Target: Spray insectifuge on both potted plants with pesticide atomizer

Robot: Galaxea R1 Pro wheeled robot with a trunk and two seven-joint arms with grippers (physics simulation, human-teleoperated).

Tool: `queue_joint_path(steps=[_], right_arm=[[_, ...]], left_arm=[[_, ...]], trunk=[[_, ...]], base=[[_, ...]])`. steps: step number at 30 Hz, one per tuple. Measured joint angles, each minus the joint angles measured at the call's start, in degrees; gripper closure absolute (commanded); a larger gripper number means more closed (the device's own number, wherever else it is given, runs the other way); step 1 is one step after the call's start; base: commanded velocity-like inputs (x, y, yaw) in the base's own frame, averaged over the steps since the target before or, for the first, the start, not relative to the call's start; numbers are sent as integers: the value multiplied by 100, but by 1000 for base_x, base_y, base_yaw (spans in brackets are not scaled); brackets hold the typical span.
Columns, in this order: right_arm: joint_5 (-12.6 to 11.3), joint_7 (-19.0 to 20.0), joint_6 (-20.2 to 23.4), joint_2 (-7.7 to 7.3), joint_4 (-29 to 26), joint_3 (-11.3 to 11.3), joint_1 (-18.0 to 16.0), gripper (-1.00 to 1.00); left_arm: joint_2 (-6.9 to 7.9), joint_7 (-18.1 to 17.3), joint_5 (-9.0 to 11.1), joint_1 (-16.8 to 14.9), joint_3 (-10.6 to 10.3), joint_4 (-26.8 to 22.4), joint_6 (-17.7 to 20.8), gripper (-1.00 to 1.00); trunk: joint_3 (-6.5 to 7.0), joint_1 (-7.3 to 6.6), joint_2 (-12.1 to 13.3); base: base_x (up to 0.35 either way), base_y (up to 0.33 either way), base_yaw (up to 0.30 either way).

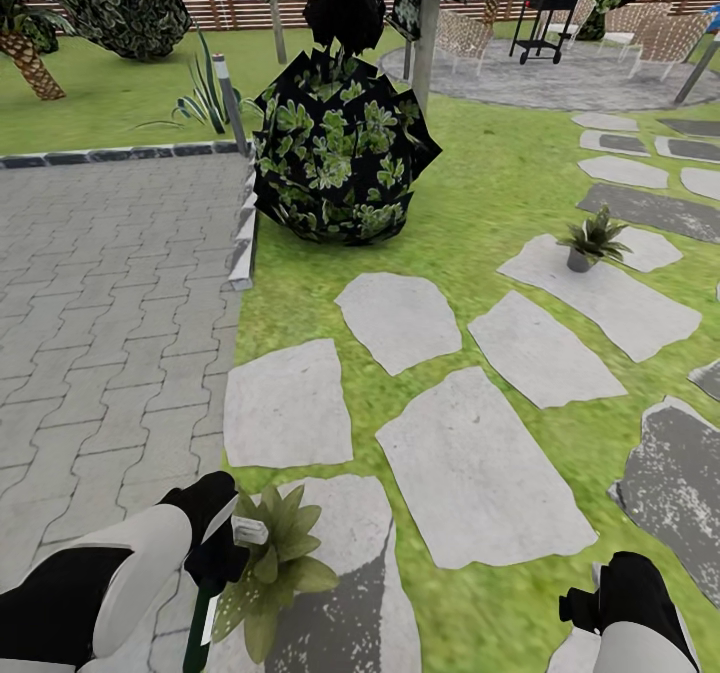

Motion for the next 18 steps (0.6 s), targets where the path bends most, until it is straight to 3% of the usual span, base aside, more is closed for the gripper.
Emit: queue_joint_path(steps=[18], right_arm=[[-2,0,0,0,-7,1,0,-100]], left_arm=[[0,0,0,-1,0,6,0,100]], trunk=[[337,-396,722]], base=[[0,0,0]])
